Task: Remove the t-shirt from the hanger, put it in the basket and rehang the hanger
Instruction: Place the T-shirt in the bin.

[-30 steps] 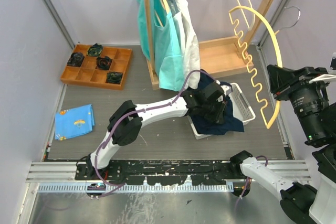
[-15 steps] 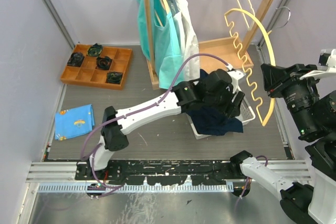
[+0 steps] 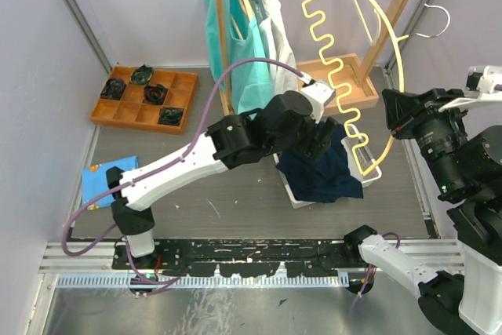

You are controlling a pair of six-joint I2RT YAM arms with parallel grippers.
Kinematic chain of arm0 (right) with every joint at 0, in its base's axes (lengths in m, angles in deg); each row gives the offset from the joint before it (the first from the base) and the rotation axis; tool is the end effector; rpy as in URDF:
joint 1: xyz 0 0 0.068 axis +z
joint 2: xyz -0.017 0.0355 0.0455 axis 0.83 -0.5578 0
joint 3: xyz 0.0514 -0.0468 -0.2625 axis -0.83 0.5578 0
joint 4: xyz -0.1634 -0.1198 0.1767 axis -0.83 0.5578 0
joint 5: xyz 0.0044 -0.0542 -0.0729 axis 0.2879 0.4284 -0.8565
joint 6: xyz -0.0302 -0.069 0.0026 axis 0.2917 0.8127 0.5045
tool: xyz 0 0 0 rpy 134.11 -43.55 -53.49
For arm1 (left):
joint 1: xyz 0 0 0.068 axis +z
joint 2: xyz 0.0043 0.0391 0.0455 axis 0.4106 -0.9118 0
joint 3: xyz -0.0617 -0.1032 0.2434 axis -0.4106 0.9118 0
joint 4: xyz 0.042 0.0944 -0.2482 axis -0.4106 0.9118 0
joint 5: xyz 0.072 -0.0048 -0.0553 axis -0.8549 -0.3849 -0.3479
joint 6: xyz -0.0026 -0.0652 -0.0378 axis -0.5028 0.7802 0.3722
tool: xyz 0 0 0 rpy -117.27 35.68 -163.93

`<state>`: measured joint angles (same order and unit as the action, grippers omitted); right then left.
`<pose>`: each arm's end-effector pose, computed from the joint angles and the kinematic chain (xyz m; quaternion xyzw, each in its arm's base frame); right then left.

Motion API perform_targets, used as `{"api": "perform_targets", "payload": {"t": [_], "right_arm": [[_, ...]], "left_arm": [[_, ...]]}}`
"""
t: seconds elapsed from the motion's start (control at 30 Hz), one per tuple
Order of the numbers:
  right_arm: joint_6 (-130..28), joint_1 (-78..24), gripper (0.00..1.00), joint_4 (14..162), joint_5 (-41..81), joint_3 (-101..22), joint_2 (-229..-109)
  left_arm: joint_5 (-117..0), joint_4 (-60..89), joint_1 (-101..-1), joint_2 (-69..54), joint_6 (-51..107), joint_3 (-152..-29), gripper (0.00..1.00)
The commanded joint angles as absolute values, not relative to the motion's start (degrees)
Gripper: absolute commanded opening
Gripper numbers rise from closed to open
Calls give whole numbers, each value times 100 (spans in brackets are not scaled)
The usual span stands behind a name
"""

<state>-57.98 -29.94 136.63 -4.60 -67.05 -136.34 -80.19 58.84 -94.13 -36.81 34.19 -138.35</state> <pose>0.0784 0.0181 0.5633 0.0345 0.6751 0.1561 0.7202 0.1639 -0.4040 0.4311 0.3197 0.7861 -0.2850 0.4457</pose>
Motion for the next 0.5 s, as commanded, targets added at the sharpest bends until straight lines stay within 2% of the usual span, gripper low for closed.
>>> {"api": "perform_targets", "payload": {"t": [0.0, 0.23, 0.47], "right_arm": [[-5717, -3007, 1, 13427, -485, -6753, -13918], [-5857, -3005, 1, 12462, -618, -6423, -13701], [-5828, -3001, 1, 12577, -765, -6531, -13787]], "left_arm": [[-8837, 5718, -9394, -3012, 3308, -13602, 80], [-8978, 5616, -9394, -2489, 3445, -12810, 82], [-9052, 5615, -9392, -2389, 3476, -12716, 82]]}}
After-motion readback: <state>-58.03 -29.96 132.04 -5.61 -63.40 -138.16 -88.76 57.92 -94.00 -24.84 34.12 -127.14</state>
